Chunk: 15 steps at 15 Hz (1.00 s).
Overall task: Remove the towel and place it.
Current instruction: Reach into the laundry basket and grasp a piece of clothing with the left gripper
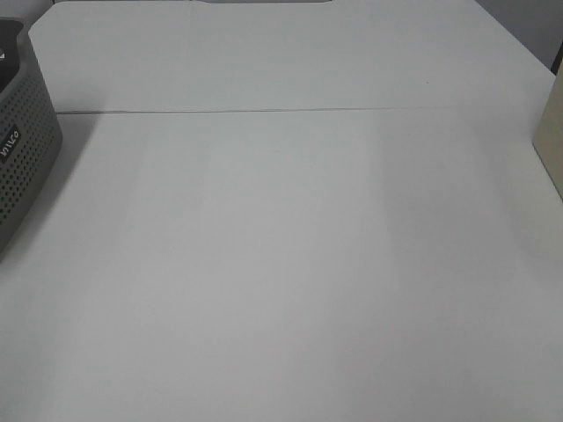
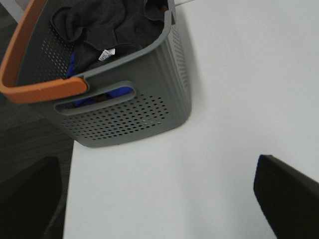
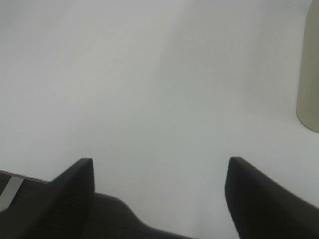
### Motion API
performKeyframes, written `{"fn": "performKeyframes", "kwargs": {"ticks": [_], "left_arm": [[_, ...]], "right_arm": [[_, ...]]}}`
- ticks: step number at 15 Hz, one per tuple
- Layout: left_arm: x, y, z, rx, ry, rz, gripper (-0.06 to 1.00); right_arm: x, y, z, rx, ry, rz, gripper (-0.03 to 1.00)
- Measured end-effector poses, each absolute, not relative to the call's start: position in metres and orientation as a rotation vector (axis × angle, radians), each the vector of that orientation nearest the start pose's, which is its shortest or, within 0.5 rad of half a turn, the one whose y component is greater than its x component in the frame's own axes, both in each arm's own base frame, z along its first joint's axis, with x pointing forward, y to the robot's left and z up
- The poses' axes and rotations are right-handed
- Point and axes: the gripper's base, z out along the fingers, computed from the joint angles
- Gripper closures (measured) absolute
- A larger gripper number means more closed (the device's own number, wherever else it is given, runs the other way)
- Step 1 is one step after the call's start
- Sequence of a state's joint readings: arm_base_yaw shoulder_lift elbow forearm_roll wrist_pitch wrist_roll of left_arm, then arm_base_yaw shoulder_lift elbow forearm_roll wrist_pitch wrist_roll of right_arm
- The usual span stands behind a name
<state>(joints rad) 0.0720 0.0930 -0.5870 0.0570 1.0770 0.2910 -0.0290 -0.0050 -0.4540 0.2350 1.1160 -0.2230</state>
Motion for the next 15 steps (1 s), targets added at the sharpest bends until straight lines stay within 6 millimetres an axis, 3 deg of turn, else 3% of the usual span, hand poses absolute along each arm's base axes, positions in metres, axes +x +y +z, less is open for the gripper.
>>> {"fn": "performKeyframes", "kwargs": {"ticks": [3,5,10,12,15], "left_arm": [[0.034,0.008,0.336,0.454,2.152,0.401,-0.05],[0.058,0.01,0.345,0.583,2.201,0.439,-0.05],[0.154,0.02,0.361,0.951,2.337,0.517,-0.05],[0.192,0.029,0.366,1.04,2.374,0.611,-0.05],[0.257,0.051,0.358,1.184,2.46,0.851,-0.05]], "right_arm": [[-0.004,0.019,0.262,-0.218,2.107,0.137,0.26],[-0.004,0.019,0.262,-0.218,2.107,0.137,0.26],[-0.004,0.019,0.262,-0.218,2.107,0.137,0.26],[-0.004,0.019,0.262,-0.218,2.107,0.137,0.26],[-0.004,0.019,0.262,-0.218,2.107,0.137,0.26]]}}
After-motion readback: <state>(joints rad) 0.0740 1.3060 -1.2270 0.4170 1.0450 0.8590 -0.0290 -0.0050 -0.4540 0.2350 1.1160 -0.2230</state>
